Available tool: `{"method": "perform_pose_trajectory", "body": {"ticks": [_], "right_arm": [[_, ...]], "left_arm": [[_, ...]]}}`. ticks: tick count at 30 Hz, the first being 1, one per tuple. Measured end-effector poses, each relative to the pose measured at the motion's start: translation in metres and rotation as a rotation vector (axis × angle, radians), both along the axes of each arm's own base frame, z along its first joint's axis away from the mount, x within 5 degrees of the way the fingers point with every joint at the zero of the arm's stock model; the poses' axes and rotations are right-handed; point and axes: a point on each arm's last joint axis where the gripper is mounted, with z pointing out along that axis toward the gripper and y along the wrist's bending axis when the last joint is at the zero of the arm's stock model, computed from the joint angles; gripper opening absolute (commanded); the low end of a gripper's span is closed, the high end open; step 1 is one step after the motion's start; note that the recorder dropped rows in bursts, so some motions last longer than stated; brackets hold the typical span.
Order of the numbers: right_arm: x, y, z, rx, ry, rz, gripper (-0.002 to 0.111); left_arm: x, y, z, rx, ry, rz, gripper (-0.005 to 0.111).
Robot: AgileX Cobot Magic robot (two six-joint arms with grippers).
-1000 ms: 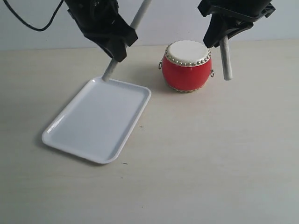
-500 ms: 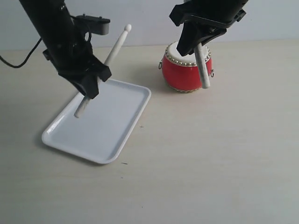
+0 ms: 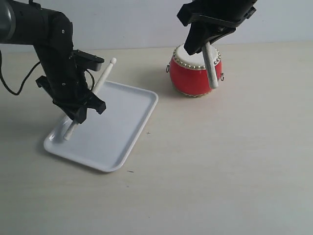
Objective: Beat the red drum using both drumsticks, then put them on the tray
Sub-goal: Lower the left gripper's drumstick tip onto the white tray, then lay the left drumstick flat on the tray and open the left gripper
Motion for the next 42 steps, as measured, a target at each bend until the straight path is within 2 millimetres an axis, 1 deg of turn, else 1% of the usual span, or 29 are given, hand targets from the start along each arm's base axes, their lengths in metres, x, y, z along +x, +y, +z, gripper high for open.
{"method": "perform_pose_trajectory", "body": {"ticks": [11, 21, 23, 24, 26, 29, 32, 34, 39, 42], "right_arm": [[0.001, 0.000, 0.000, 0.001, -0.009, 0.003, 0.000], [0.001, 0.000, 0.000, 0.000, -0.010, 0.005, 0.000], [0.001, 0.000, 0.000, 0.000, -0.010, 0.005, 0.000], [0.001, 0.000, 0.000, 0.000, -0.010, 0.007, 0.000], [0.001, 0.000, 0.000, 0.000, -0.010, 0.007, 0.000], [0.001, 0.000, 0.000, 0.000, -0.010, 0.007, 0.000], [0.001, 0.000, 0.000, 0.000, -0.010, 0.007, 0.000], [0.001, 0.000, 0.000, 0.000, -0.010, 0.007, 0.000], [0.001, 0.000, 0.000, 0.000, -0.010, 0.007, 0.000], [0.001, 0.000, 0.000, -0.002, -0.011, 0.007, 0.000]], "left_arm": [[0.006, -0.001, -0.023, 0.008, -0.009, 0.016, 0.000], [0.007, -0.001, -0.023, 0.007, -0.014, 0.026, 0.000], [0.007, 0.000, -0.023, 0.007, -0.014, 0.029, 0.005], [0.007, 0.000, -0.023, 0.007, -0.014, 0.029, 0.015], [0.007, 0.001, -0.023, 0.007, -0.014, 0.031, 0.029], [0.007, 0.001, -0.023, 0.007, -0.013, 0.031, 0.048], [0.007, 0.001, -0.024, 0.008, -0.011, 0.031, 0.059], [0.007, 0.001, -0.024, 0.008, -0.011, 0.031, 0.063], [0.007, 0.001, -0.024, 0.009, -0.009, 0.031, 0.062], [0.007, 0.001, -0.017, 0.003, -0.022, 0.031, 0.062]]}}
